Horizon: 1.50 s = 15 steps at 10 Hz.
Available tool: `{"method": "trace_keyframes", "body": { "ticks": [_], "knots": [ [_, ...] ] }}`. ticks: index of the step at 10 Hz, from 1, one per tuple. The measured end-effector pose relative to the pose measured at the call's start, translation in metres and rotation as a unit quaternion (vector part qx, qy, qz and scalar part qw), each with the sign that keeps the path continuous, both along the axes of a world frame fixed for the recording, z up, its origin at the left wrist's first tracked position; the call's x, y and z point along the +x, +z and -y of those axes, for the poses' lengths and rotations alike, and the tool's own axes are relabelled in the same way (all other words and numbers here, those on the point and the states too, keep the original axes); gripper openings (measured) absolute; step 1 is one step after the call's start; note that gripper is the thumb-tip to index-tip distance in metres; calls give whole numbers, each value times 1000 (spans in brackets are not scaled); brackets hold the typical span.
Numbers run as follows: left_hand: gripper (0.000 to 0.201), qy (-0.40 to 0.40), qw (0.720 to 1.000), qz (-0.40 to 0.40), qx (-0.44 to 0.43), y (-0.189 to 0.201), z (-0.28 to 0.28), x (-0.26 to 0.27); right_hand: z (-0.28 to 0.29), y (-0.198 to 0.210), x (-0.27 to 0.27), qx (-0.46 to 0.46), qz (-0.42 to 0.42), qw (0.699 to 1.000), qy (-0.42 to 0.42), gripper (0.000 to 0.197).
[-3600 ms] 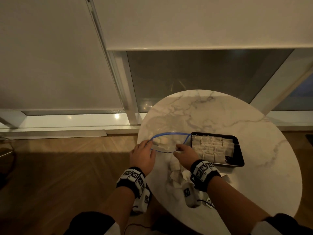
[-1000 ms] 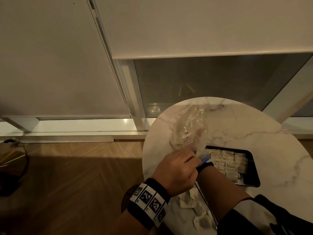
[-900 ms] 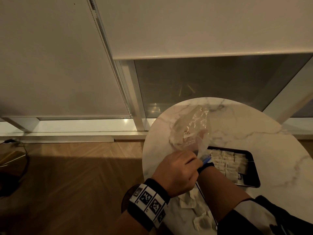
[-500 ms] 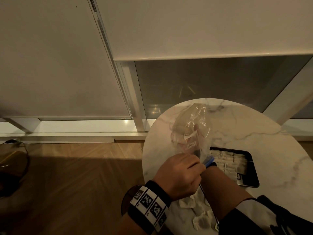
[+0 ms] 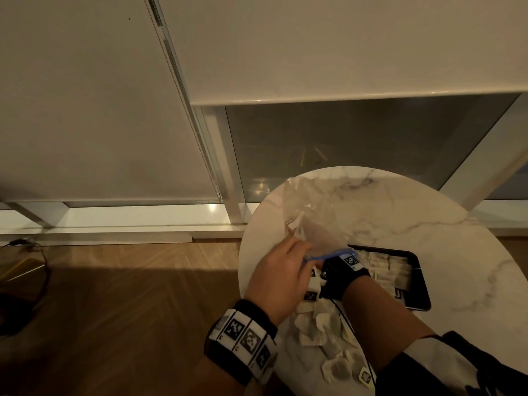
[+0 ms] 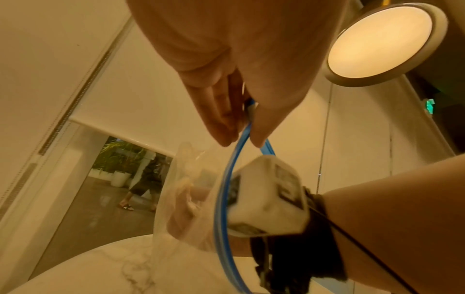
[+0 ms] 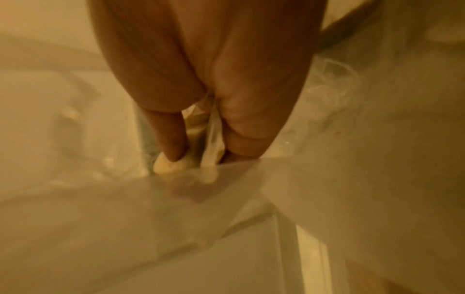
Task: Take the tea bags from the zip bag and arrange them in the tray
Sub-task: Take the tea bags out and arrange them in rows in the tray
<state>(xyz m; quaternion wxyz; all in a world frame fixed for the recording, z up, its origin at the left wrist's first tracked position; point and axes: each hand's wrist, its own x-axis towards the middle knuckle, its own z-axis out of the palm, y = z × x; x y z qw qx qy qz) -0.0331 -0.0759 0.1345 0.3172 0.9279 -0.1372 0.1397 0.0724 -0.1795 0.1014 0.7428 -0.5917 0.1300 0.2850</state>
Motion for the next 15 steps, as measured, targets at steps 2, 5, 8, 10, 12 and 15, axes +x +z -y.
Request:
{"method": "trace_keyframes", "body": {
  "ticks": [2,5,8,10,12,15],
  "knots": [
    [22,113,992,-25,-47,-9,-14,11,1,-35,8,-29,-12,999,-15,15],
    [24,232,965,-79,-91,-21,-32,27,7,-15,-33,33,9,998,-54,16],
    [8,297,916,-151,-224,-51,-57,41,52,-11,-66,167,-35,980,-100,8],
    [20,326,891,-177,-263,-68,-59,43,81,-12,-79,160,-95,975,-120,10],
    [14,349,889,-184,-232,-85,-54,41,101,-11,-77,139,-97,975,-147,8],
    [12,372,889,-165,-211,-114,-37,53,128,-15,-79,177,-134,960,-169,19]
  ]
}}
